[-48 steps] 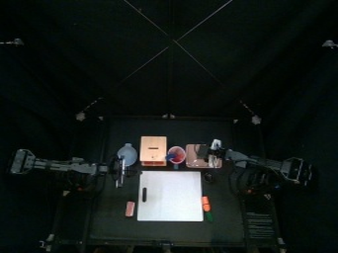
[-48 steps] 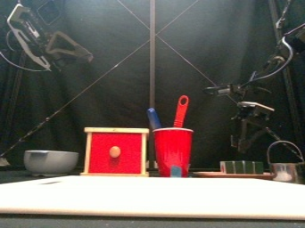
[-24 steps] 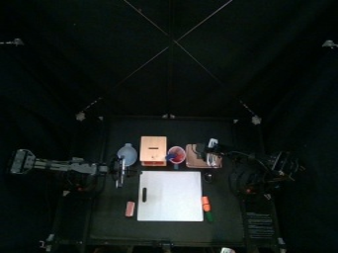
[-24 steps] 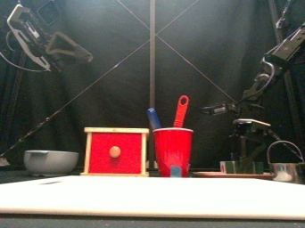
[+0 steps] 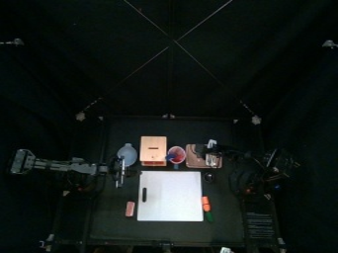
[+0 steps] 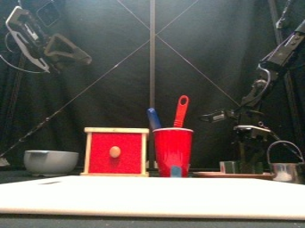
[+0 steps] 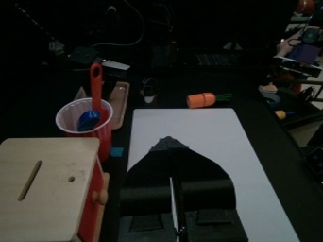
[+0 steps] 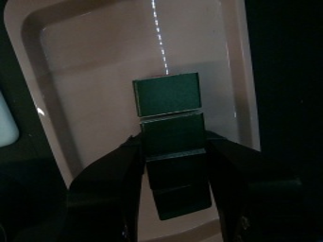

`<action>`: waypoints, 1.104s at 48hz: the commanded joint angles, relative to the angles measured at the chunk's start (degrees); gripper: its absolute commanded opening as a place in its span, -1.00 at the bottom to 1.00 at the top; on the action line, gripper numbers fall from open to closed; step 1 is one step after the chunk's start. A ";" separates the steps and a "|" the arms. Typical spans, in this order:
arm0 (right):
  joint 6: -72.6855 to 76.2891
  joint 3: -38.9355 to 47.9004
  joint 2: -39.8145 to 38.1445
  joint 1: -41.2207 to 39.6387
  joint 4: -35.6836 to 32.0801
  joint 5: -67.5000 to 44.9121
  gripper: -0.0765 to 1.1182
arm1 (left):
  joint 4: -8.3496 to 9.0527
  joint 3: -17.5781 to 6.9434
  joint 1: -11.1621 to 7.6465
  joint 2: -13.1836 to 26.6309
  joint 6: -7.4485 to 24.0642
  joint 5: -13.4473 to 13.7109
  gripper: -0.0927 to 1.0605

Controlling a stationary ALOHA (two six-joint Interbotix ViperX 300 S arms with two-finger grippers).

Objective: Place sushi on board then cut the sushi with the knife then place the pieces on the plate
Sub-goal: Place the sushi on the board

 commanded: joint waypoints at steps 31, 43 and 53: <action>45.44 -2.46 -21.88 11.69 1.93 10.37 0.11 | 0.00 -0.79 0.09 0.09 0.00 -0.35 -0.86; 76.73 -3.16 -22.06 28.65 -12.83 12.04 0.11 | 0.09 -0.79 0.09 0.09 0.09 -0.35 -0.86; 103.10 -6.50 -17.84 40.43 -27.95 18.02 0.11 | 0.18 -0.88 1.49 0.09 0.18 -0.26 -0.86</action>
